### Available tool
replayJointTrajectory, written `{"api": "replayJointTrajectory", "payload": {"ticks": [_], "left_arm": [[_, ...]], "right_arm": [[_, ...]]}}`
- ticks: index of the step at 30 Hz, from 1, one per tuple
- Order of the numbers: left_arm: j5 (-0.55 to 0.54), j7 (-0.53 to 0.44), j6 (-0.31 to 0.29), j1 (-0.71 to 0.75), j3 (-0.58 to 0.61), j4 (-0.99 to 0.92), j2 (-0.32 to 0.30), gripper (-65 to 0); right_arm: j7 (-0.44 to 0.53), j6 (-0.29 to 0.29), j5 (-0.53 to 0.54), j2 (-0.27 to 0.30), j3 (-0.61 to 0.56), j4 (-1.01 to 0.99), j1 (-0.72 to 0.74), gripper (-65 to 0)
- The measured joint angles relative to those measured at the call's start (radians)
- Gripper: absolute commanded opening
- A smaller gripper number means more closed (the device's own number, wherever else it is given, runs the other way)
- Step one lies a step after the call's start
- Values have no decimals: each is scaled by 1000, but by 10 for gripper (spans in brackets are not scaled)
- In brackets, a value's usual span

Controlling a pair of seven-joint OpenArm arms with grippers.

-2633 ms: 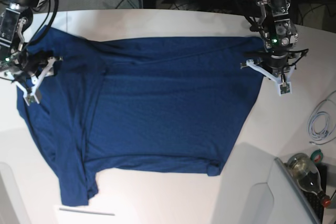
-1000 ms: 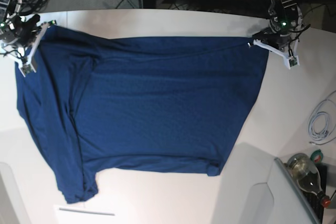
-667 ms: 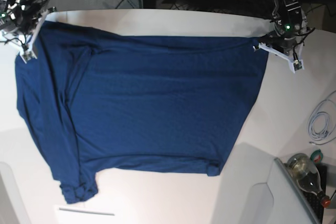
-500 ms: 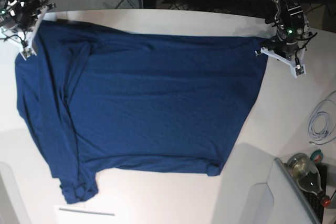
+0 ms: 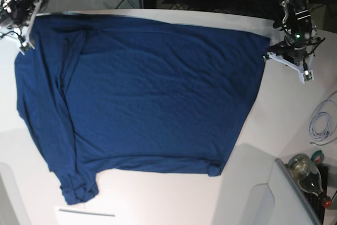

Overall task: Layout the t-shirt on the table in an organized manner, then fold the t-shirt properly
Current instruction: 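Drag the held corners outward with both grippers to smooth the shirt, then release the corner with the right gripper and regrasp it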

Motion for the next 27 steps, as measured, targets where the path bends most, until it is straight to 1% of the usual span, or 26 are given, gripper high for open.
{"api": "replayJointTrajectory", "payload": {"ticks": [2, 4, 5, 8, 10, 14, 15, 16, 18, 20, 21, 23, 25, 26, 27], "left_arm": [[-2, 0, 0, -1, 0, 8, 2, -650], [-1, 0, 0, -2, 1, 21, 11, -650], [-2, 0, 0, -1, 2, 26, 15, -650], [-12, 0, 0, 1, 3, 37, 31, -650], [-12, 0, 0, 8, 3, 50, 43, -650], [-8, 0, -1, 8, 6, 58, 93, -650], [-8, 1, 0, 8, 6, 56, 98, -650], [-8, 1, 0, 9, 6, 56, 97, -650], [-8, 0, 0, 8, 5, 55, 97, -650], [-8, 0, 0, 8, 5, 54, 97, -650], [-8, 0, 0, 9, 4, 53, 96, -650], [-8, 0, 0, 8, 4, 53, 97, -650], [-8, 0, 0, 7, 5, 51, 100, -650], [-8, -1, 0, 5, 4, 47, 100, -650], [-8, -3, 0, 2, 8, 38, 102, -650]], "right_arm": [[-10, 0, 2, -3, 0, 6, 14, -650], [-15, 0, -12, -27, 0, 6, 54, -650], [-14, 0, -2, -36, -4, 6, 74, -650], [-4, 0, 4, -35, -14, 9, 98, -650], [-23, 0, -13, -28, -56, 8, 94, -650], [-15, 0, 3, -38, -91, -2, 93, -645], [-6, 0, 5, -39, -90, -12, 95, -626], [-10, -1, 3, -38, -90, -17, 92, -588], [-20, -84, -3, -34, -86, -18, 79, -480], [-18, -123, -13, -31, -82, -15, 71, -369], [-13, -129, -3, -33, -71, -8, 70, -332], [16, -130, 13, -42, 0, -6, 98, -324], [71, -143, -11, -36, 91, -53, 169, -324], [111, -148, -12, -27, 121, -112, 219, -330], [117, -153, -15, -22, 138, -169, 259, -360]]}}
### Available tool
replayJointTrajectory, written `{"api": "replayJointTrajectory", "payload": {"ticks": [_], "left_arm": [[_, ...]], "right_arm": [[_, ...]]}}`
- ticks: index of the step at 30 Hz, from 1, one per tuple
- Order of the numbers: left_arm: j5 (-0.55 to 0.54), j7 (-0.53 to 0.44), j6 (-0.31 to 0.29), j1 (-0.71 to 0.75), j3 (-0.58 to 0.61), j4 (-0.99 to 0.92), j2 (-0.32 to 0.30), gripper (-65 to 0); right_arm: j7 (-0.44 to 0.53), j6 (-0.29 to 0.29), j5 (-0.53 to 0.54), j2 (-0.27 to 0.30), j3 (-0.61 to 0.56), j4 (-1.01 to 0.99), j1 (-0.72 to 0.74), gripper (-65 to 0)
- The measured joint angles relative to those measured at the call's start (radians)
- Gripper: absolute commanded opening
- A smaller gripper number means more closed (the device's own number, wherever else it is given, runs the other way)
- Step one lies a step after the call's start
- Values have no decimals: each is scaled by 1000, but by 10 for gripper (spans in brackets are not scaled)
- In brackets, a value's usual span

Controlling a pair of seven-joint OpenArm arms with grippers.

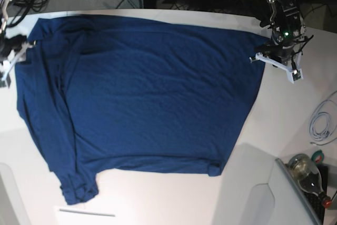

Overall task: Layout the t-shirt on the table in an organized manner, then fold the t-shirt properly
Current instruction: 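Release the corner with the right gripper and regrasp it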

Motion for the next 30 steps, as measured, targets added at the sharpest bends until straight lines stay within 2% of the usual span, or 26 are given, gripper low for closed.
{"api": "replayJointTrajectory", "payload": {"ticks": [1, 3, 4, 7, 9, 14, 20, 25, 28, 30], "left_arm": [[7, -7, 9, -2, 17, -18, 0, -650], [2, -10, -2, -4, 62, -60, -2, -650], [-11, -7, -4, -6, 77, -78, 1, -650], [8, -83, 0, -15, 91, -121, -1, -650], [8, -126, 3, -22, 91, -151, -2, -650], [3, -148, -1, -16, 89, -166, -18, -650], [4, -120, 4, 8, 95, -126, -13, -650], [6, -92, 7, 23, 96, -77, 26, -650], [-6, -72, 0, 45, 92, -23, 34, -650], [-7, -72, 0, 64, 86, 23, 26, -650]], "right_arm": [[26, 6, 1, -3, 13, -59, 33, -423], [62, 18, 16, -9, 18, -161, 67, -606], [67, 17, 7, -16, 21, -200, 79, -650], [97, 14, 10, -15, 22, -294, 117, -630], [124, 14, -16, 8, 23, -333, 134, -630], [251, 13, -76, 22, 27, -406, 141, -630], [259, 14, -111, 39, 26, -426, 167, -630], [219, 15, -135, 40, 18, -409, 187, -621], [216, 14, -141, 39, 24, -301, 170, -615], [221, 13, -132, 39, 26, -185, 124, -563]]}}
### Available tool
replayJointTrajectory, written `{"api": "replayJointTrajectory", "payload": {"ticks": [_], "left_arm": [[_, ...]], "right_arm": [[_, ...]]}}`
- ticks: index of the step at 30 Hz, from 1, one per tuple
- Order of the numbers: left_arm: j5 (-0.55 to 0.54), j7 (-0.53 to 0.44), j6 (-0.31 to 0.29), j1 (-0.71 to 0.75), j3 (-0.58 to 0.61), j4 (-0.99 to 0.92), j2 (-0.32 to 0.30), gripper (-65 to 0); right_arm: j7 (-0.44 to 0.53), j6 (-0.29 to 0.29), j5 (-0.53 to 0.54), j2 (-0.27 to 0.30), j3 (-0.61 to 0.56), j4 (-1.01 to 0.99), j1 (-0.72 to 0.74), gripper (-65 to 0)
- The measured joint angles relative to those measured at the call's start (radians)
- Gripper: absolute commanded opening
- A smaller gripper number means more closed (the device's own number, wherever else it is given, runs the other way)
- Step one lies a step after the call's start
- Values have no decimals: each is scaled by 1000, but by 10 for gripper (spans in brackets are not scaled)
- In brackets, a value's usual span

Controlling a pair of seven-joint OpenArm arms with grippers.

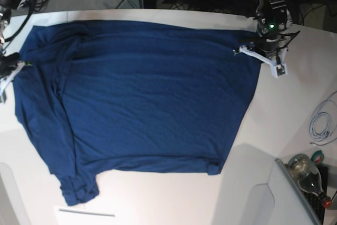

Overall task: Layout the t-shirt on the table in an organized manner, then fold the t-shirt properly
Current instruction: 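Release the corner with the right gripper and regrasp it, then hold both corners and pull them slightly apart to tension the shirt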

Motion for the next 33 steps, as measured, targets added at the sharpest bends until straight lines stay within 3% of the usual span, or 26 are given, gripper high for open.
{"api": "replayJointTrajectory", "payload": {"ticks": [3, 5, 7, 9, 12, 17, 20, 29, 33], "left_arm": [[-5, -7, -1, 31, -52, 63, -3, -650], [-80, -8, -12, 61, -87, 84, -4, -650], [-200, 3, -122, 100, -132, 85, -24, -650], [-285, -2, -185, 132, -181, 81, -45, -650], [-349, -6, -248, 169, -223, 77, -71, -650], [-412, -5, -363, 199, -276, 64, -47, -265], [-440, -10, -421, 196, -319, -6, -54, -153], [-468, -10, -445, 133, -335, -137, -48, -166], [-465, -27, -440, 129, -277, -137, -43, -189]], "right_arm": [[-59, 1, -6, -60, 24, 160, -86, -378], [-71, 21, 8, -126, 80, 220, -125, -239], [-80, 68, 61, -173, 174, 242, -124, -149], [-81, 132, 163, -200, 298, 242, -109, -146], [-123, 136, 233, -205, 419, 217, -111, -180], [-127, 137, 297, -215, 438, 209, -135, -185], [-125, 137, 303, -210, 439, 210, -136, -185], [-126, 137, 302, -210, 437, 210, -155, -185], [-129, 137, 300, -210, 439, 210, -153, -186]]}}
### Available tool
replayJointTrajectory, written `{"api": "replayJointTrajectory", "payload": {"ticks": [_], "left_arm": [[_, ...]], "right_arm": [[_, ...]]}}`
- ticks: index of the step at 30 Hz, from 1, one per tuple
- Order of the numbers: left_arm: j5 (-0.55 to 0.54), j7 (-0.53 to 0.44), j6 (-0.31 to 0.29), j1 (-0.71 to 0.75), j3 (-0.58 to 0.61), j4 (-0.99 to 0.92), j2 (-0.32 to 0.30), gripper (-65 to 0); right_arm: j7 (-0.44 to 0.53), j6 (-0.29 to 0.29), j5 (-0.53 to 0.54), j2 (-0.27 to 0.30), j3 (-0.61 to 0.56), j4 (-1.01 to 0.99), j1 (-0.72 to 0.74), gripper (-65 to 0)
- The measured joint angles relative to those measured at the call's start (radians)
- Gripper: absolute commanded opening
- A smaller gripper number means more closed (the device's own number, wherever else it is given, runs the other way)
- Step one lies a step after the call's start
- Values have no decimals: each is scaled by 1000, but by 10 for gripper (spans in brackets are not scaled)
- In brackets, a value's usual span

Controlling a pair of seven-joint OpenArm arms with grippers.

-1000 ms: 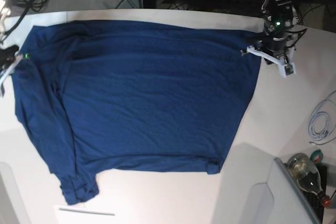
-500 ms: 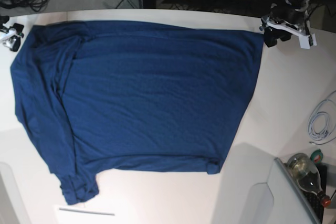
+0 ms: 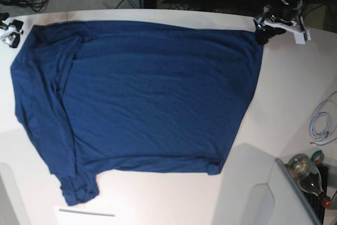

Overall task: Layout the t-shirt on the table in an organized manner, then fold the t-shirt properly
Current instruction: 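Hold both corners and pull them slightly apart to tension the shirt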

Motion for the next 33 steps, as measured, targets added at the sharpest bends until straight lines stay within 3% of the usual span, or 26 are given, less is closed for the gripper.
{"api": "replayJointTrajectory", "payload": {"ticks": [8, 11, 14, 15, 20, 25, 33], "left_arm": [[-19, -24, -15, -63, 63, -71, 0, -357], [-18, -29, -14, -65, 60, -84, -3, -471], [-13, -18, -10, -66, 61, -86, -1, -630], [-12, -12, -10, -64, 64, -87, -1, -650], [-13, -8, -10, -63, 64, -84, -1, -650], [-14, -4, -10, -63, 64, -84, -3, -650], [-14, -4, -10, -63, 64, -84, -3, -650]], "right_arm": [[4, 0, 3, 0, 0, 0, -20, -183], [8, 0, 2, 2, 1, -29, -20, -188], [7, 0, 5, 3, 1, -108, -5, -189], [5, 0, 5, 3, 1, -125, -3, -189], [4, 0, 6, 0, 1, -195, -5, -188], [-35, 0, 151, -2, 1, -198, -19, -180], [-50, 0, 191, 0, 0, -198, -24, -186]]}}
